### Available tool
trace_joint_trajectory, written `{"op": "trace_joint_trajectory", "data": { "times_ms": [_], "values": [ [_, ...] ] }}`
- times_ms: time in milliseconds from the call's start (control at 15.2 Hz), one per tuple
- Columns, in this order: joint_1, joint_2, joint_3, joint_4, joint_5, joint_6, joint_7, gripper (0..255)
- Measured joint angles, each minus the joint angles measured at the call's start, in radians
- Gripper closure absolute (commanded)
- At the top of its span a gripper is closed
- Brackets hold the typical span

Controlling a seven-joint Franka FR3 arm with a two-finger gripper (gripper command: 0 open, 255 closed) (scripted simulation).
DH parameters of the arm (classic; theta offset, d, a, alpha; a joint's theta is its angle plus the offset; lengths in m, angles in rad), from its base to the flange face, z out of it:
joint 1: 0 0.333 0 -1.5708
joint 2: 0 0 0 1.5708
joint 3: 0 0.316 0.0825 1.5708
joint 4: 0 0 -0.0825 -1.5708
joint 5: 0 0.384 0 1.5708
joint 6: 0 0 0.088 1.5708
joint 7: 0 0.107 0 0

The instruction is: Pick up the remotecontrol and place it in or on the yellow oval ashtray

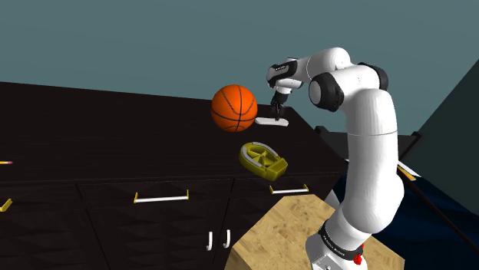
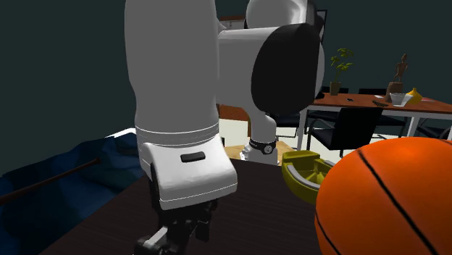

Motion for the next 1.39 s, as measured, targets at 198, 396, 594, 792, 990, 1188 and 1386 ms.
{"op": "trace_joint_trajectory", "data": {
  "times_ms": [198,396,594,792,990,1188,1386],
  "values": [
    [-0.005,0.022,0.010,-0.011,0.013,0.031,-0.011,0],
    [-0.013,0.044,0.018,-0.014,0.025,0.053,-0.019,0],
    [-0.014,0.048,0.020,-0.018,0.028,0.061,-0.022,0],
    [-0.015,0.048,0.020,-0.018,0.028,0.062,-0.022,0],
    [-0.015,0.048,0.020,-0.018,0.028,0.062,-0.022,255],
    [-0.015,0.048,0.020,-0.018,0.028,0.062,-0.022,255],
    [-0.015,0.048,0.020,-0.018,0.028,0.062,-0.022,255]
  ]
}}
